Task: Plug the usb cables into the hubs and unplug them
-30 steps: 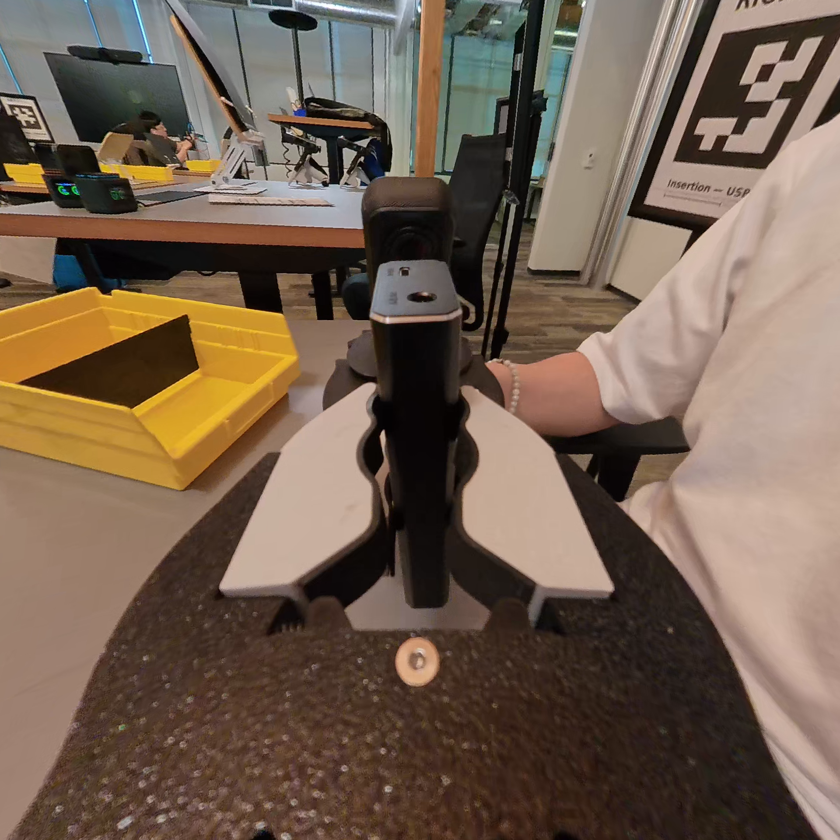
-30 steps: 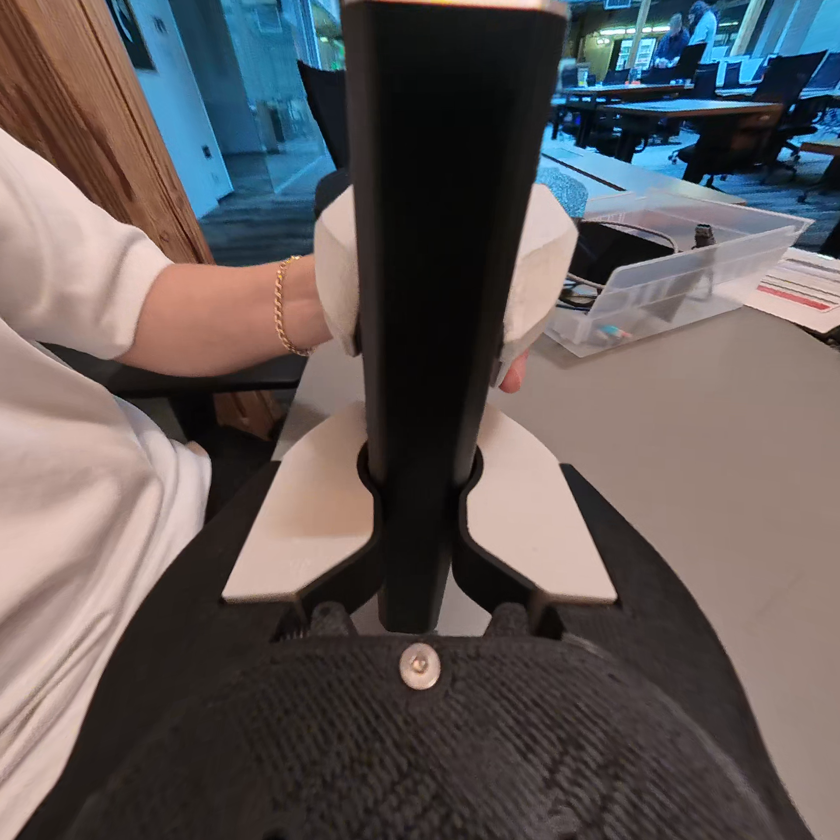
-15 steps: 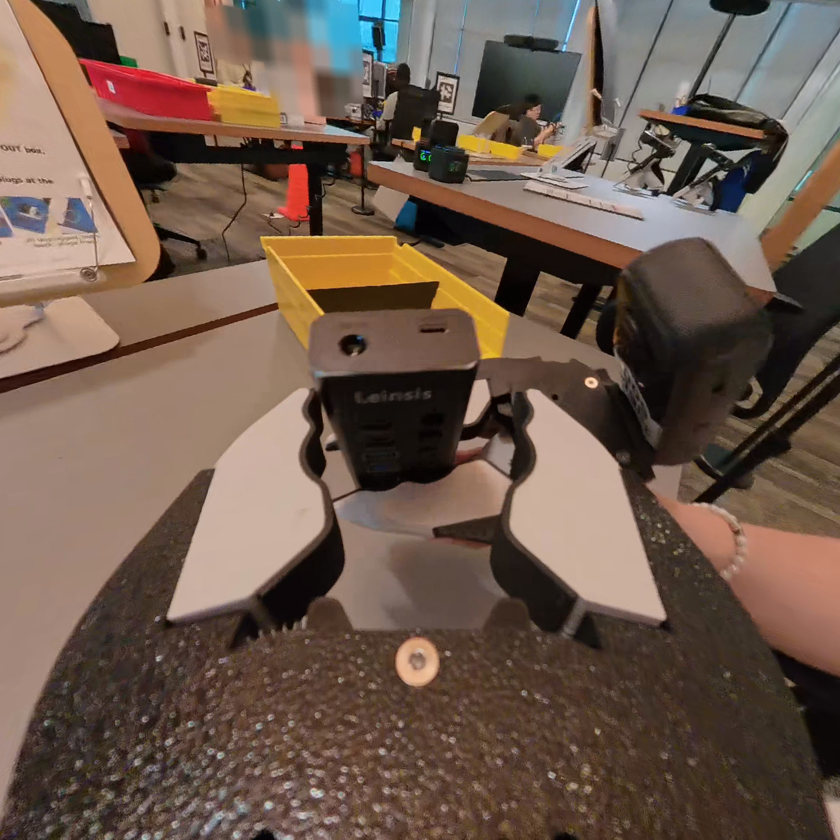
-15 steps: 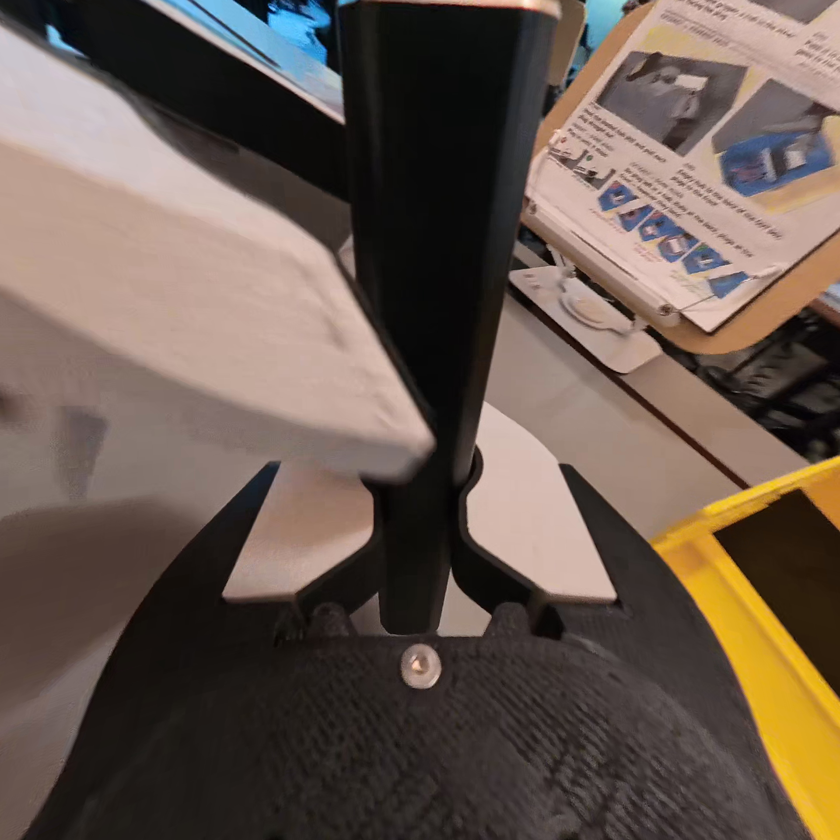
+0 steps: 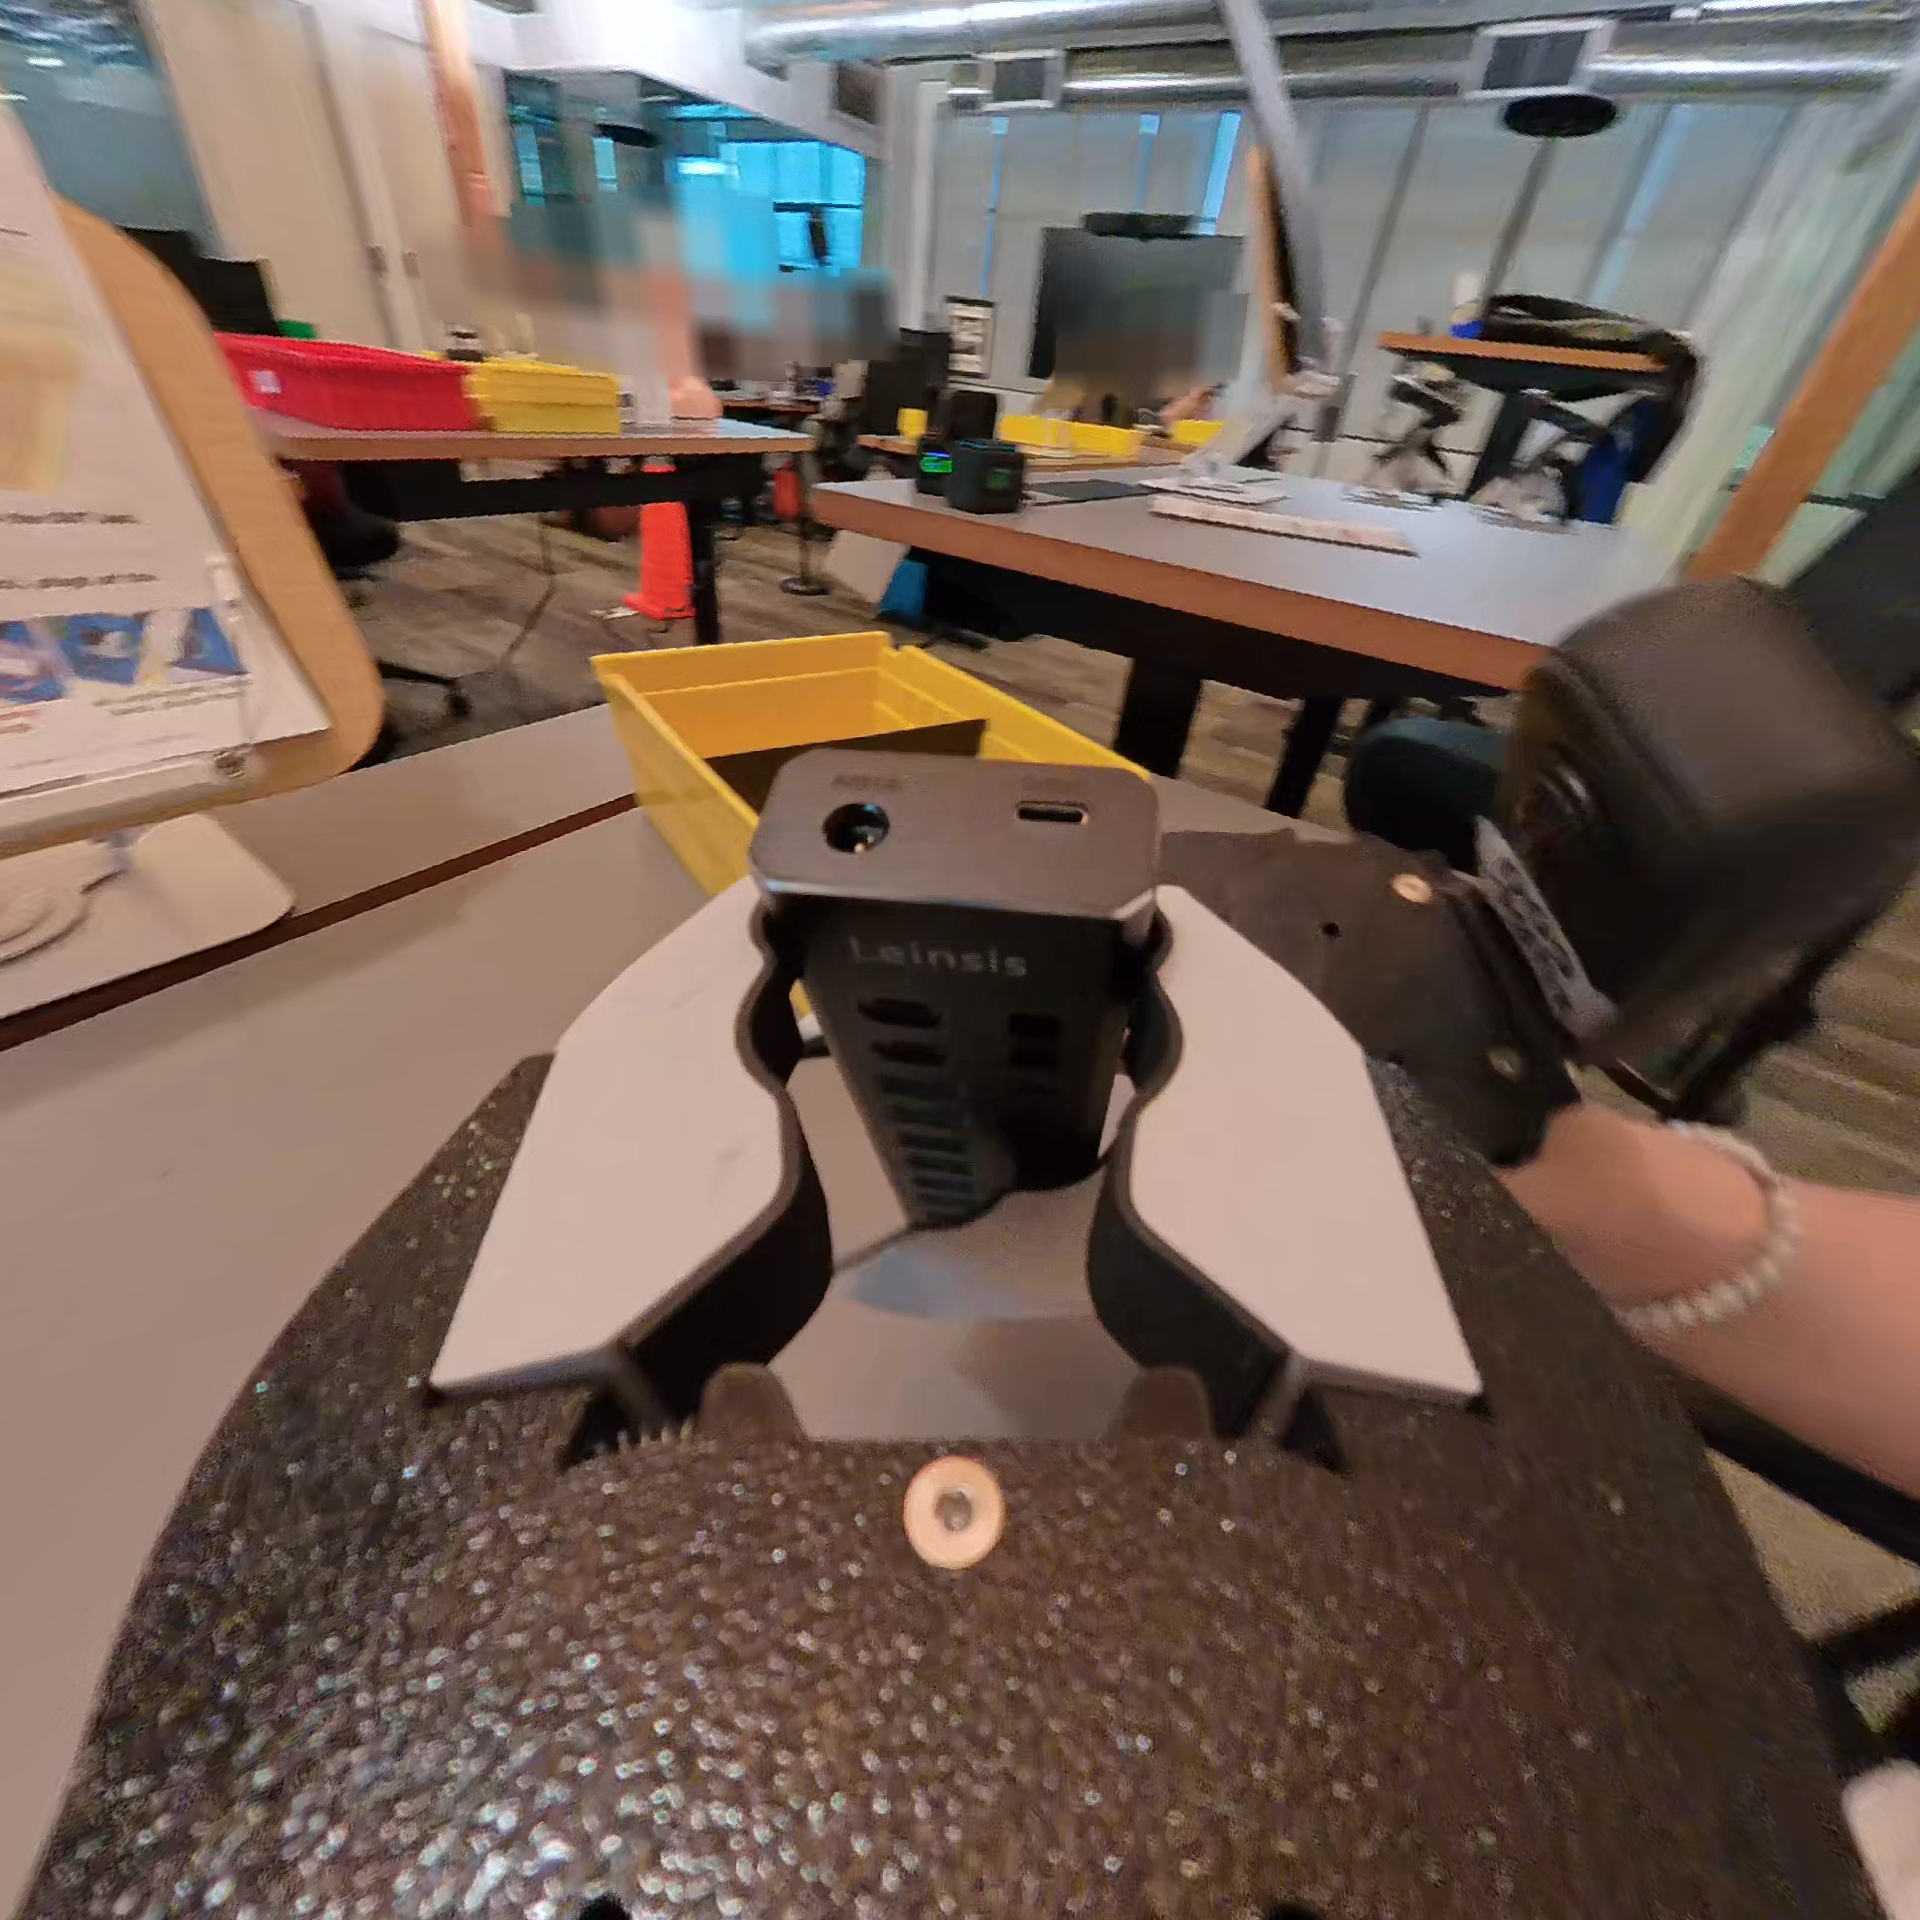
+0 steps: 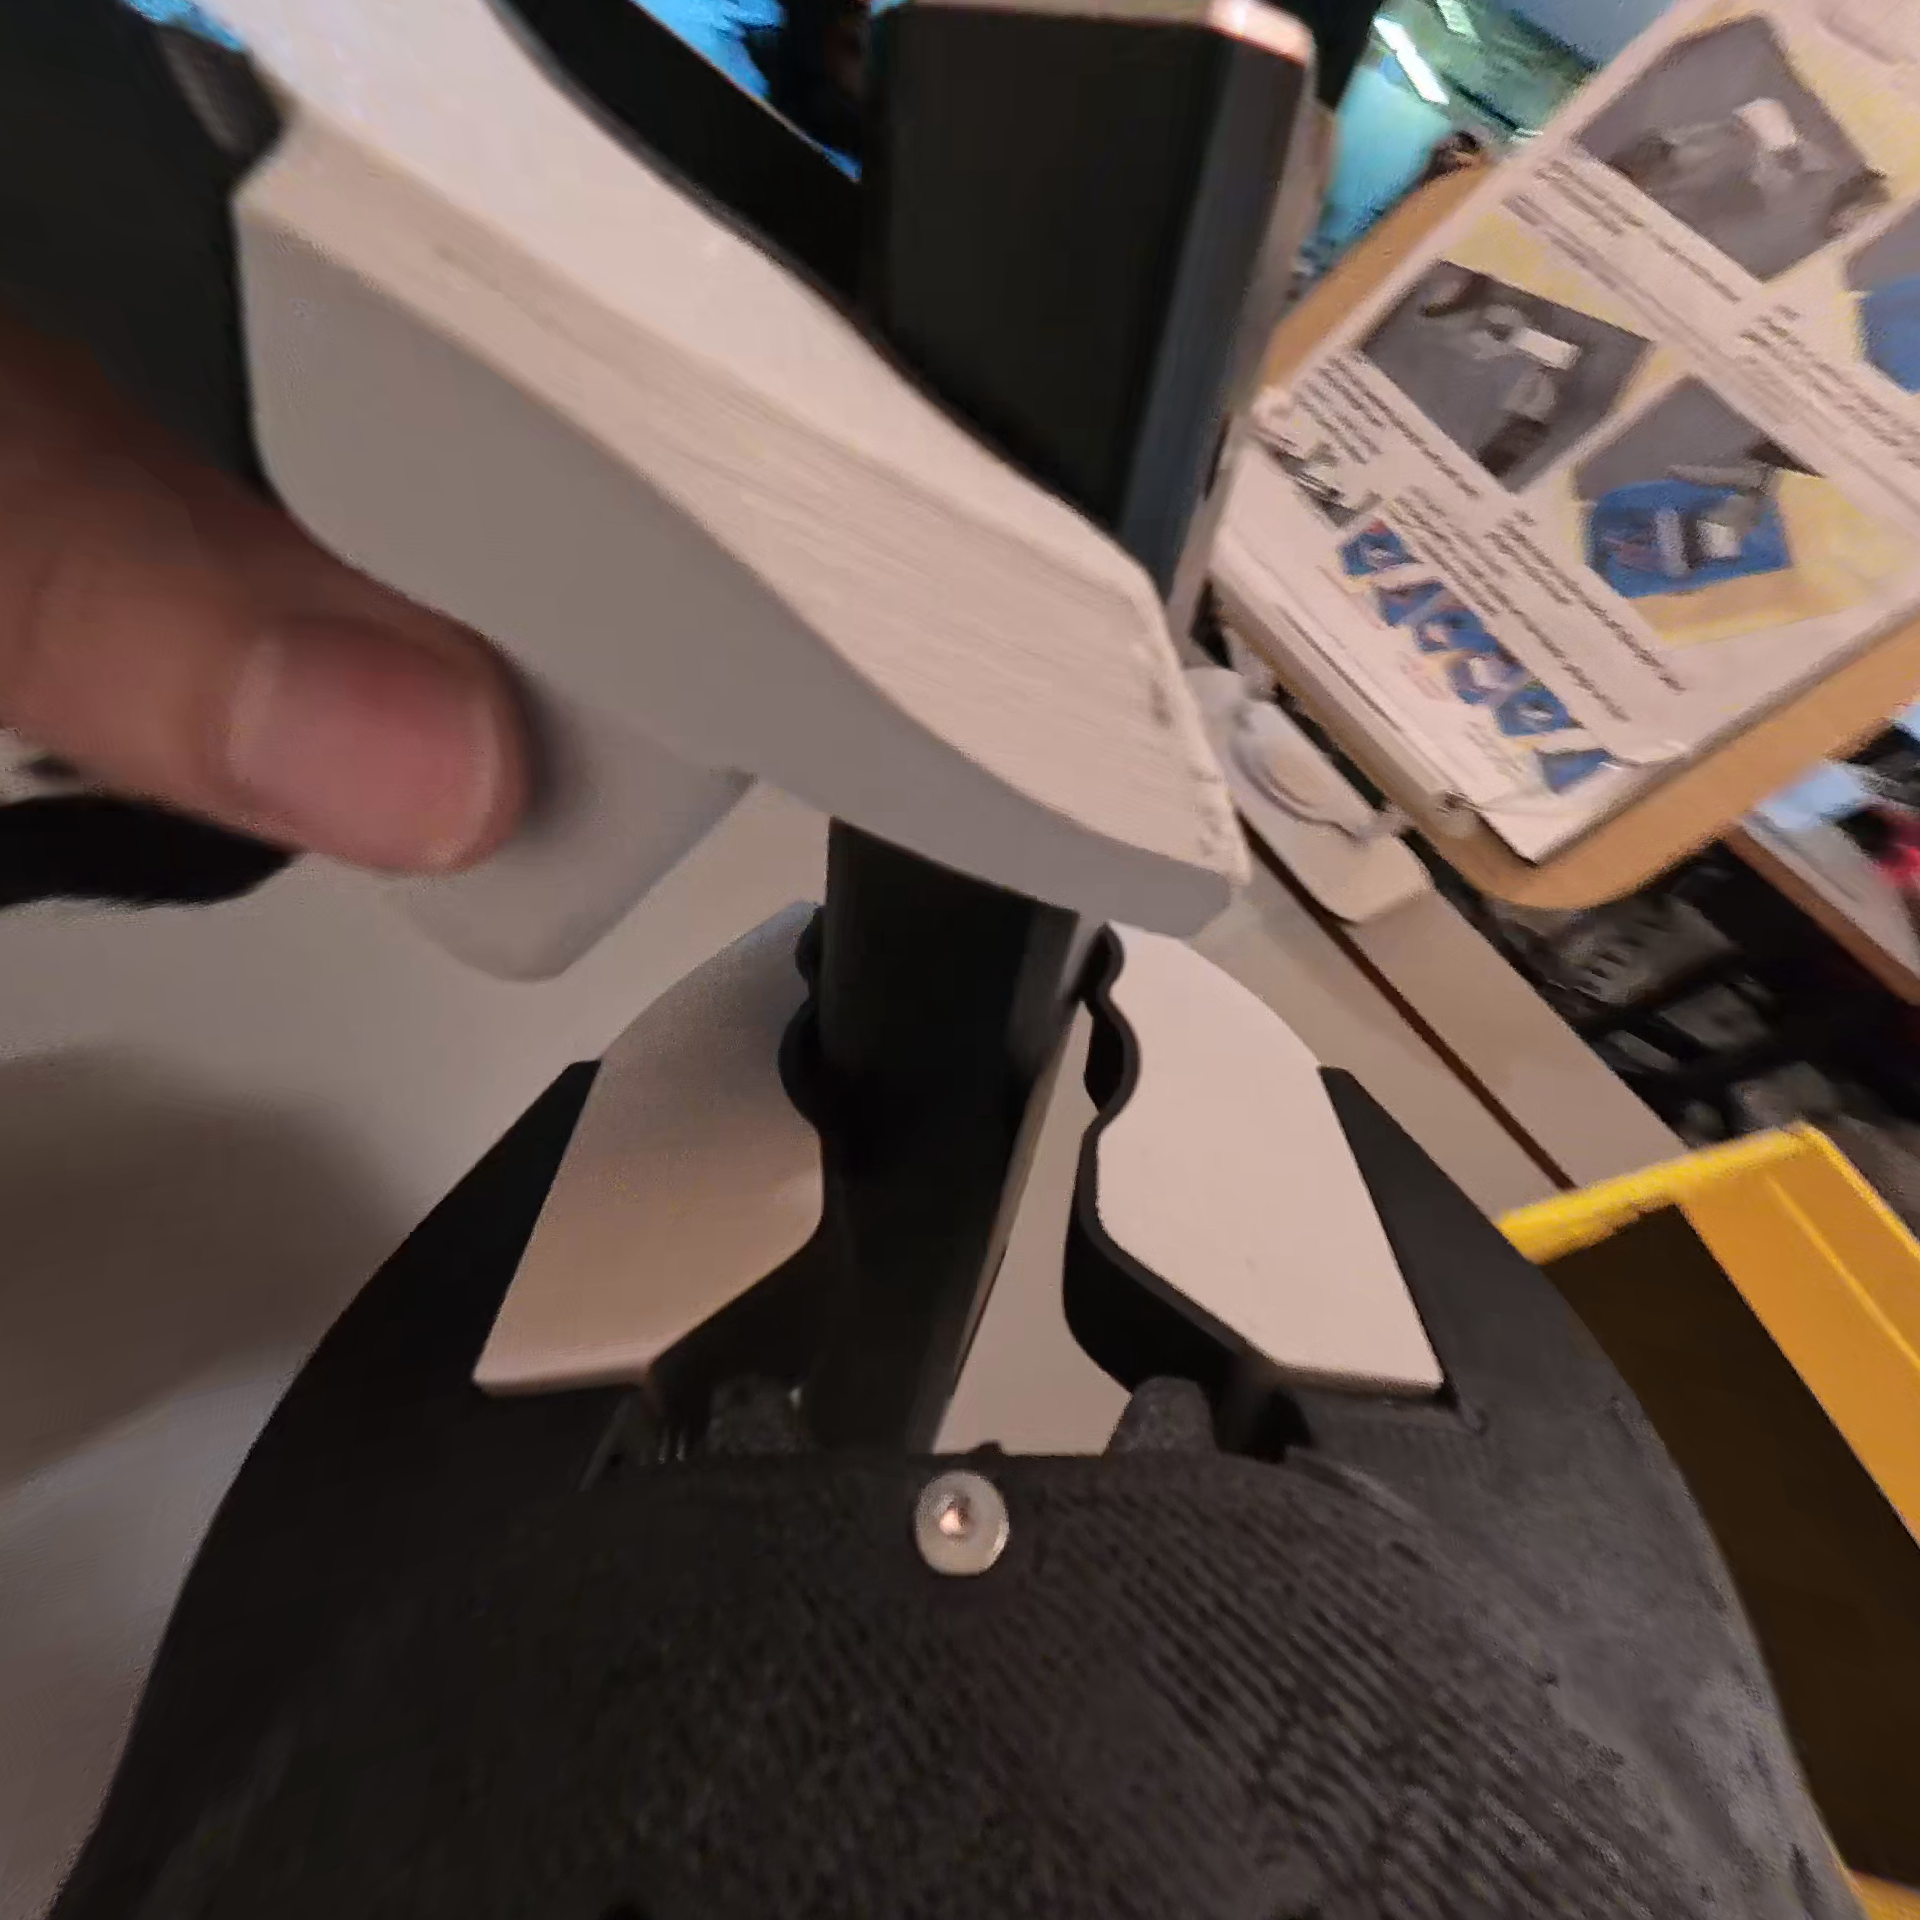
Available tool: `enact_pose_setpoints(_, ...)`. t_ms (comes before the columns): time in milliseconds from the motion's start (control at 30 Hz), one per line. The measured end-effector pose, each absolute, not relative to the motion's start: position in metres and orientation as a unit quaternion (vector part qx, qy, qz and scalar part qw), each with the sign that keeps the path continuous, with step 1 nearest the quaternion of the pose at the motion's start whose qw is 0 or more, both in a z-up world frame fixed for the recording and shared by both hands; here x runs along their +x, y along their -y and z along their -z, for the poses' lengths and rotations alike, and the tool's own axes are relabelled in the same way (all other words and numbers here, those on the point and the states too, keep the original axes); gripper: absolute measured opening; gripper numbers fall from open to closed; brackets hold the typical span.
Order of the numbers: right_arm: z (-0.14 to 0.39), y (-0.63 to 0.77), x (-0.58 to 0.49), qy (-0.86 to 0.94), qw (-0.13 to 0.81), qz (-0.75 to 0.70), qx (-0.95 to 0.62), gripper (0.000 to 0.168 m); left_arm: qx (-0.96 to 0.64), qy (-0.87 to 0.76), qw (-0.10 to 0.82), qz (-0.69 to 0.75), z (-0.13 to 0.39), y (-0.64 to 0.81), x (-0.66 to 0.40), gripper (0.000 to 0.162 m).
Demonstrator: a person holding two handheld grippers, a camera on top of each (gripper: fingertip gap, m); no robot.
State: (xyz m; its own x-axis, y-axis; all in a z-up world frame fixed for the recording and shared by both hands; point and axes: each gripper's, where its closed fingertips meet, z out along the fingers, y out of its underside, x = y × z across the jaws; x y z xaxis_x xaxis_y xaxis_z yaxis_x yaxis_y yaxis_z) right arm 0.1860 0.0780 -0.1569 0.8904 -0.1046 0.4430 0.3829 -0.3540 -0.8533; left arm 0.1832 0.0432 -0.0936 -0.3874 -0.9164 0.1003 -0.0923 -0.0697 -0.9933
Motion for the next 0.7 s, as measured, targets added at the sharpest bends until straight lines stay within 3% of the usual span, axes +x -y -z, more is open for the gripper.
enact_pose_setpoints(233, 0.152, -0.072, 0.128, 0.151, 0.607, -0.044, -0.779, 0.085, -0.259, -0.695, 0.262, 0.618, 0.087, -0.012, 0.154, 0.061)
enact_pose_setpoints(700, 0.146, -0.080, 0.115, 0.145, 0.652, -0.087, -0.739, 0.078, -0.220, -0.712, 0.218, 0.630, 0.091, -0.009, 0.152, 0.060)
